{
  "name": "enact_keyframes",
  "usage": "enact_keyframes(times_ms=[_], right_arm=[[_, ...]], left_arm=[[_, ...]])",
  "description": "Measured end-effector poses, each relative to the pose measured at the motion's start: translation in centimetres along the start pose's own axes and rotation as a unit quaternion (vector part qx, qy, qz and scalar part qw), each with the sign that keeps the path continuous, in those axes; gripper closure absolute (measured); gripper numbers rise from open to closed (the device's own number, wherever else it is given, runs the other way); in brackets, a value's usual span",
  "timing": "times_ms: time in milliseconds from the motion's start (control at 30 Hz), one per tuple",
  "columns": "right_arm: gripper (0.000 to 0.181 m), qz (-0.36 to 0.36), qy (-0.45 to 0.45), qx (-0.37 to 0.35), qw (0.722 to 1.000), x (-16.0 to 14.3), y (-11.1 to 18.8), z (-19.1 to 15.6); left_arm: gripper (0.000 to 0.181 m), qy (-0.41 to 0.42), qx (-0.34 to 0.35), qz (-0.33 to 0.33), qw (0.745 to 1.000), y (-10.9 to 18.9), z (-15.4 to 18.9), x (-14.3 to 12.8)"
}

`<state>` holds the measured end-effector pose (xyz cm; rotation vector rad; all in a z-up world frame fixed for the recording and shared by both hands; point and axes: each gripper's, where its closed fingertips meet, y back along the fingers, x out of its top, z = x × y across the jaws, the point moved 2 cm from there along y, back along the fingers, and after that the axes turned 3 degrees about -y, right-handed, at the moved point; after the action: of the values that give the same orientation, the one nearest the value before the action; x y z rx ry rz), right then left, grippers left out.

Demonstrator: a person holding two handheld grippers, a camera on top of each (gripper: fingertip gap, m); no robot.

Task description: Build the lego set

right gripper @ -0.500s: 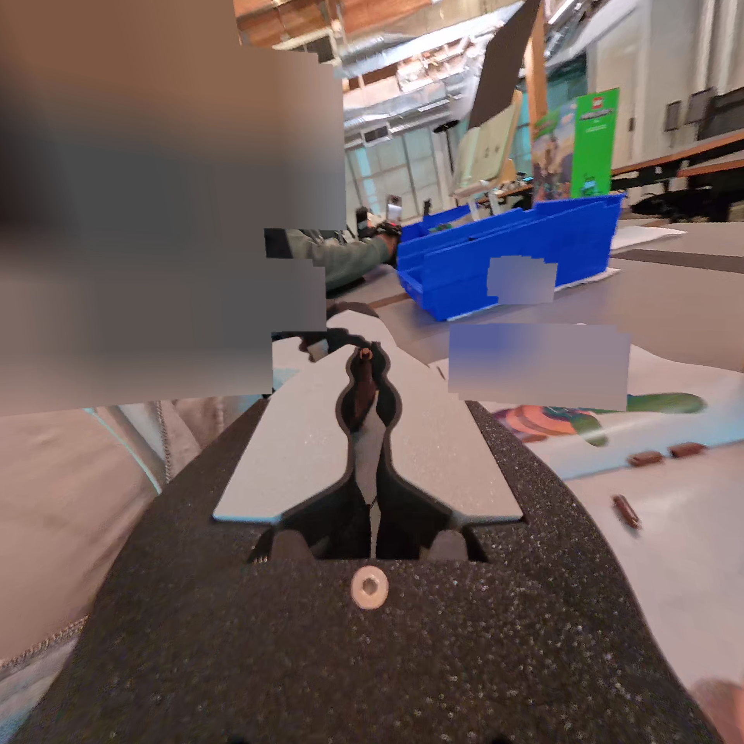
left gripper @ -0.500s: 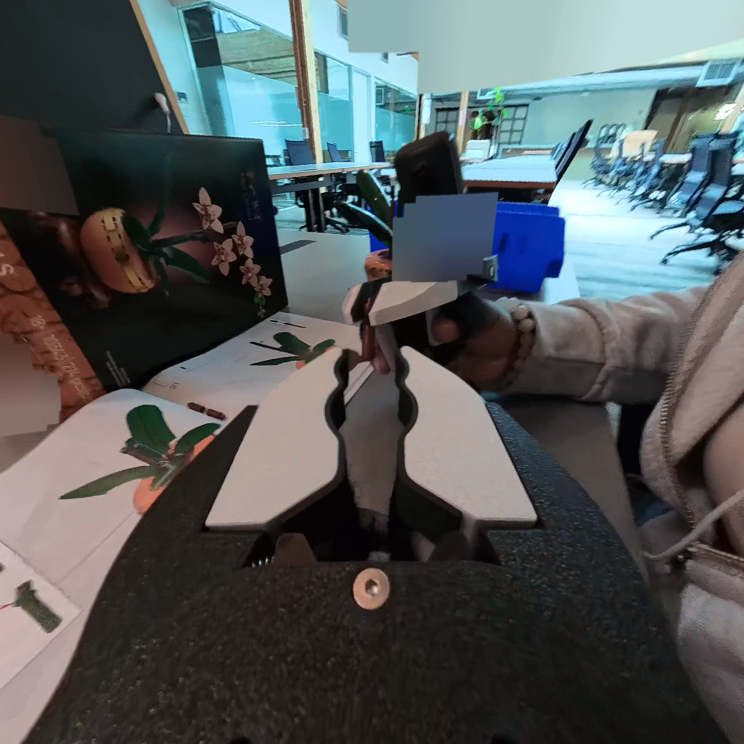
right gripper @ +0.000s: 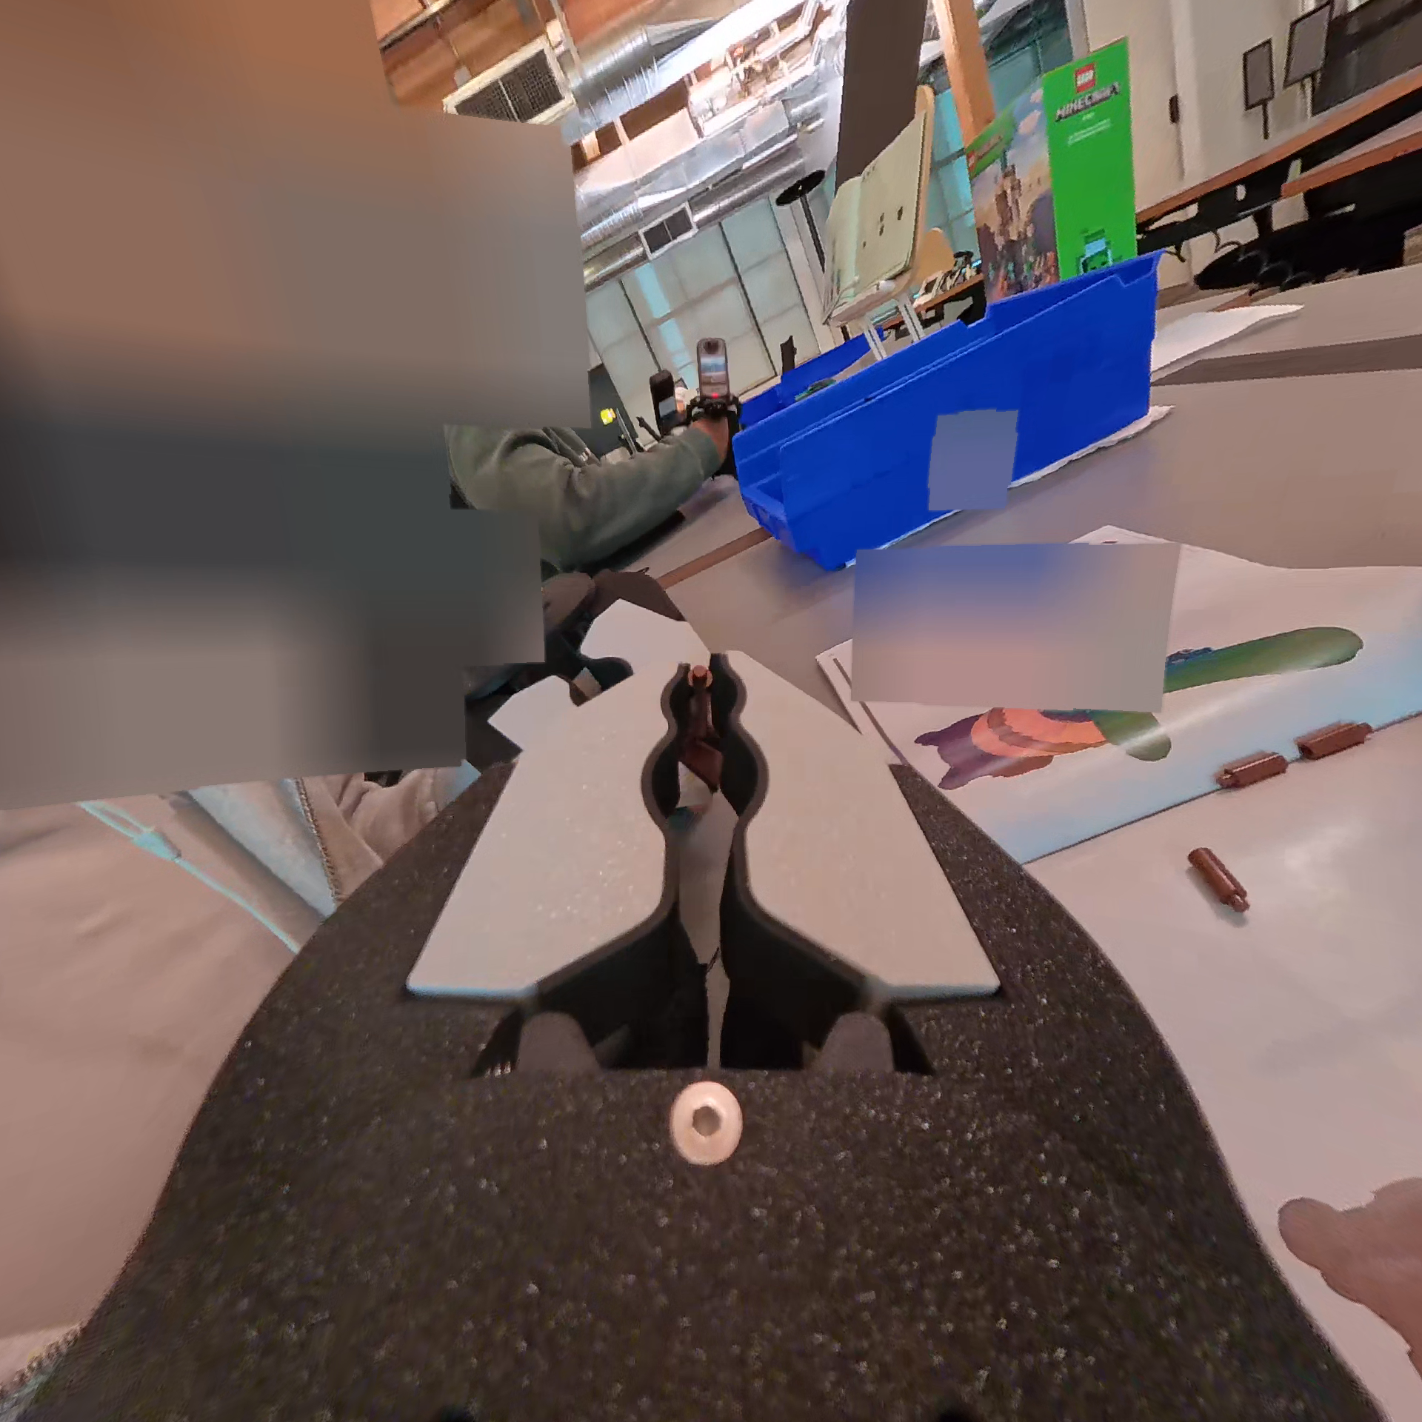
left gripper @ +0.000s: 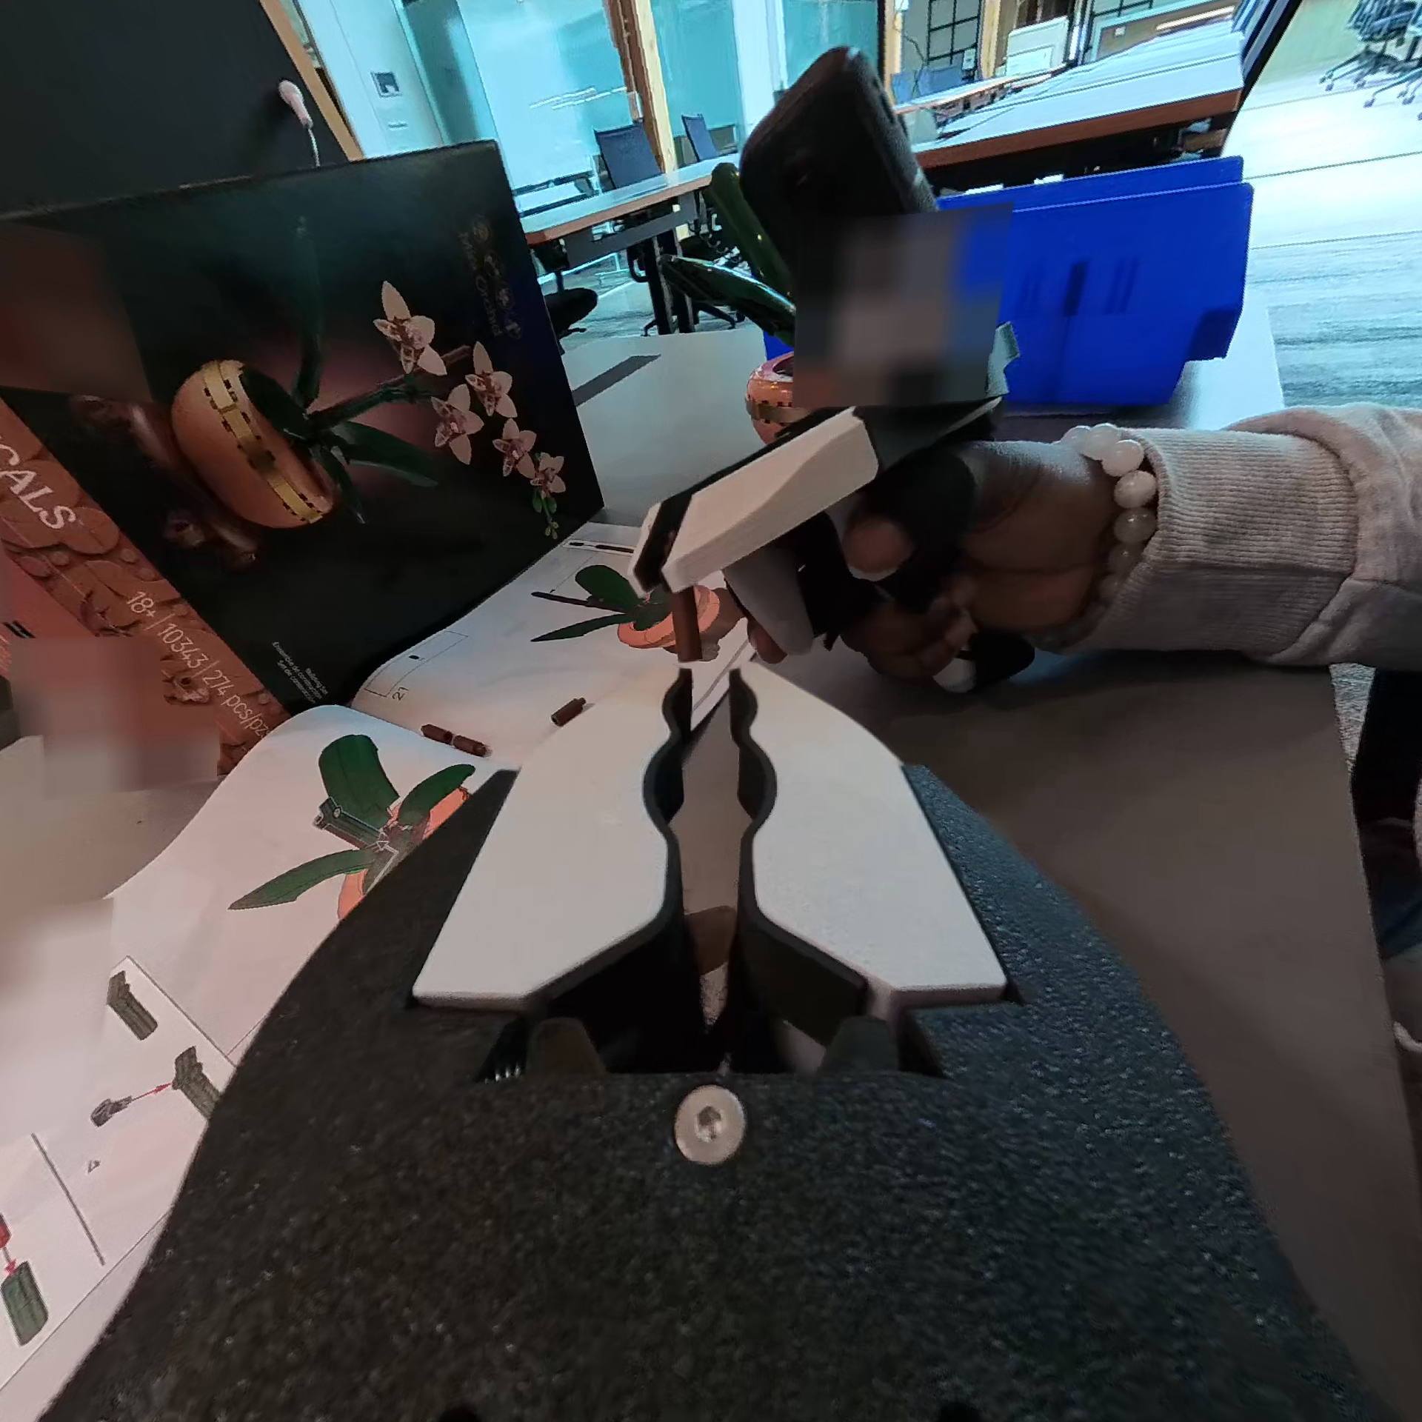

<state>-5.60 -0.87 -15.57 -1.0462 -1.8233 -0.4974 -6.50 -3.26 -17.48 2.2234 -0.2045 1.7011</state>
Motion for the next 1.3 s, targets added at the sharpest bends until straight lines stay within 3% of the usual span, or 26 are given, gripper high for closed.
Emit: enact_keyframes(times_ms=[100,200,433,700,767,867,933,1000,1067,1167,1233,1300], right_arm=[[0.177,-0.012,0.019,-0.015,1.000,-0.1,-0.1,0.1],[0.177,-0.017,0.021,-0.005,1.000,-0.3,-0.2,-0.2],[0.177,-0.044,0.041,0.007,0.998,-1.1,-1.1,-0.9],[0.173,-0.034,0.066,0.003,0.997,-0.9,-1.1,-1.4],[0.165,-0.018,0.071,0.002,0.997,-0.4,-0.9,-1.5],[0.133,0.046,0.119,0.009,0.992,1.5,-0.3,-2.4],[0.123,0.128,0.216,-0.017,0.968,3.7,1.0,-3.4],[0.136,0.181,0.325,-0.075,0.925,5.3,2.4,-3.7],[0.149,0.138,0.341,-0.108,0.924,5.7,2.6,-3.0],[0.169,0.020,0.296,-0.174,0.939,6.2,2.3,-0.6],[0.173,-0.111,0.242,-0.206,0.942,5.5,2.1,1.5],[0.171,-0.288,0.211,-0.225,0.907,3.3,2.2,4.0]], left_arm=[[0.170,-0.010,0.006,-0.010,1.000,-0.1,0.0,-0.2],[0.150,-0.013,0.015,-0.019,1.000,-0.2,-0.1,-0.4],[0.176,-0.003,0.006,-0.008,1.000,0.0,0.0,-0.1],[0.178,0.032,-0.010,0.010,0.999,0.1,0.0,0.2],[0.178,0.046,-0.013,0.020,0.999,0.3,-0.1,0.4],[0.177,0.083,-0.018,0.047,0.995,0.7,-0.5,1.0],[0.177,0.118,-0.017,0.071,0.990,1.1,-1.0,1.4],[0.177,0.156,-0.002,0.091,0.984,1.6,-2.0,1.6],[0.178,0.182,0.018,0.099,0.978,2.1,-3.0,1.4],[0.178,0.182,0.052,0.090,0.978,2.4,-4.0,1.0],[0.178,0.176,0.061,0.083,0.979,2.5,-4.1,0.9],[0.178,0.181,0.059,0.074,0.979,2.3,-4.0,0.6]])
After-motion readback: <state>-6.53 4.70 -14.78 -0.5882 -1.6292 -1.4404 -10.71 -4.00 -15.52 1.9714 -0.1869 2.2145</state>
